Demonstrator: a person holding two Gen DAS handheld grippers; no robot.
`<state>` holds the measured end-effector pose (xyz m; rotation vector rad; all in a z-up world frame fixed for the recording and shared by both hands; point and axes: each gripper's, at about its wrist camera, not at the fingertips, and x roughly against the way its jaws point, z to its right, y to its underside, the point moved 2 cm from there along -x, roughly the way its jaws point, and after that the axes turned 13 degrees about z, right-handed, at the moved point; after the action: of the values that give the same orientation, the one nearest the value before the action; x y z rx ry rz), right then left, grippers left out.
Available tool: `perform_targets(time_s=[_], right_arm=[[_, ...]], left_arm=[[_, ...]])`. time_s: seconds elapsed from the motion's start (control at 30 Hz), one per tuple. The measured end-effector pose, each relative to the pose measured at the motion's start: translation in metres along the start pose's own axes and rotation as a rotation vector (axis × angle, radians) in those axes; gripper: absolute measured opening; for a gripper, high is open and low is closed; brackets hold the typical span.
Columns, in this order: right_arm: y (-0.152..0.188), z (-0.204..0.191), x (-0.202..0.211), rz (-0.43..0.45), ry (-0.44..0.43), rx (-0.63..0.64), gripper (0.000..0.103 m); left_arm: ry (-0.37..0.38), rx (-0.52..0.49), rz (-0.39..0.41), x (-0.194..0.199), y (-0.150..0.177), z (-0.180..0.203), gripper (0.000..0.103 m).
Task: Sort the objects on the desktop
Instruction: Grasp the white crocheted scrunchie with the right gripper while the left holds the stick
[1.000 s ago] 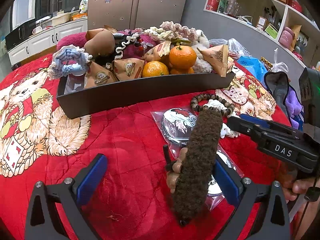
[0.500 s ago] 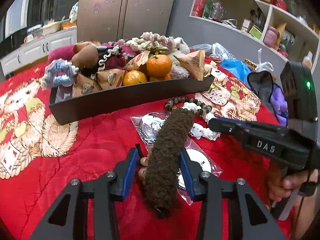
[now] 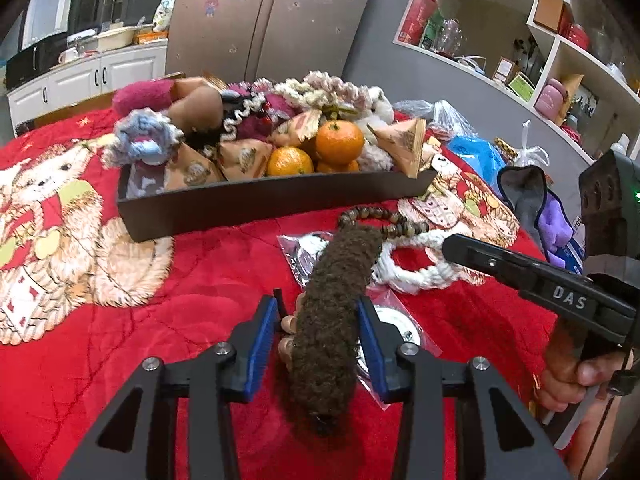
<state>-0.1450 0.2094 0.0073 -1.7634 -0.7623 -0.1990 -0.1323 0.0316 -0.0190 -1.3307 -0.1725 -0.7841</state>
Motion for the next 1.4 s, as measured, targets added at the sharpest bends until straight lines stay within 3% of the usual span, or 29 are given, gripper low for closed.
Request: perform_targets(time_s=[0.27,0.33,0.4,0.53,0.87,1.03,1.1,1.27,1.4], right_arm=[[-0.012,-0.011,0.019,0.061,-0.044,0.018,0.01],[-0.014,-0.014,0.025,0.081,-0.059,0.023,0.004],[-0.017,-0.017,0.03,0.095,-0.077,0.028,0.004],[-0.018,-0.022,0.033,0.097,-0.062,0.061,0.004],[0.0,0.011,0.003,-0.075,0.037,0.059,0.005],[0.007,0.024,-0.002,-0.165,0.022,0.035,0.006],[0.01,0.024,-0.003,-0.191,0.007,0.045,0.01],[0.016,0.015,-0.001,-0.222,-0.019,0.095,0.029],[0.016,0.01,0.001,-0.212,0.038,0.157,0.033]], left_arm=[[-0.008,-0.009,0.042,0.011,-0.01,0.001,0.039],[-0.011,-0.013,0.055,0.015,-0.014,0.002,0.039],[-0.007,-0.011,0.069,0.019,-0.016,0.004,0.039],[-0.01,-0.045,0.101,0.028,-0.023,0.01,0.038],[-0.002,-0.069,0.089,0.026,-0.018,0.018,0.038],[-0.005,-0.075,0.08,0.023,-0.015,0.018,0.038],[-0.002,-0.075,0.077,0.023,-0.015,0.018,0.038],[-0.01,-0.079,0.063,0.019,-0.011,0.017,0.038],[-0.009,-0.082,0.055,0.017,-0.009,0.018,0.031]])
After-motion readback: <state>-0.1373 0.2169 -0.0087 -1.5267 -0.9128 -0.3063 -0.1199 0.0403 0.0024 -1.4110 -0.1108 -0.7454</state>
